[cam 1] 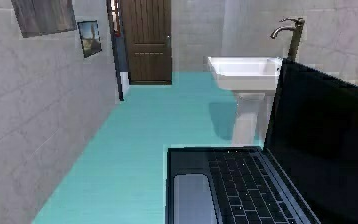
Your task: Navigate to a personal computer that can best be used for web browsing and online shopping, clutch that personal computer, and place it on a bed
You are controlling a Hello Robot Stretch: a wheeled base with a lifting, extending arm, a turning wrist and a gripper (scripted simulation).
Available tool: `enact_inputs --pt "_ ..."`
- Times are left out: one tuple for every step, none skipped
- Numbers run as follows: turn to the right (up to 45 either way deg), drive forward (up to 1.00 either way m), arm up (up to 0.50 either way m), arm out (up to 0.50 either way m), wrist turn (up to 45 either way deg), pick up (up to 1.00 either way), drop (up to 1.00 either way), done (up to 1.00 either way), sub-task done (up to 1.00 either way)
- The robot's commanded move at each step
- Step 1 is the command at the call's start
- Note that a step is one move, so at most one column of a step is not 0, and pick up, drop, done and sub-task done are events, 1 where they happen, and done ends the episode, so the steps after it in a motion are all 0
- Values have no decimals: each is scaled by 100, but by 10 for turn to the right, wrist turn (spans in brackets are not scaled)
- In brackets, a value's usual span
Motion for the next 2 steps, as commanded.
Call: enact_inputs --pt "-120 0 0 0 0 0 0 0 0" --pt "0 100 0 0 0 0 0 0 0"
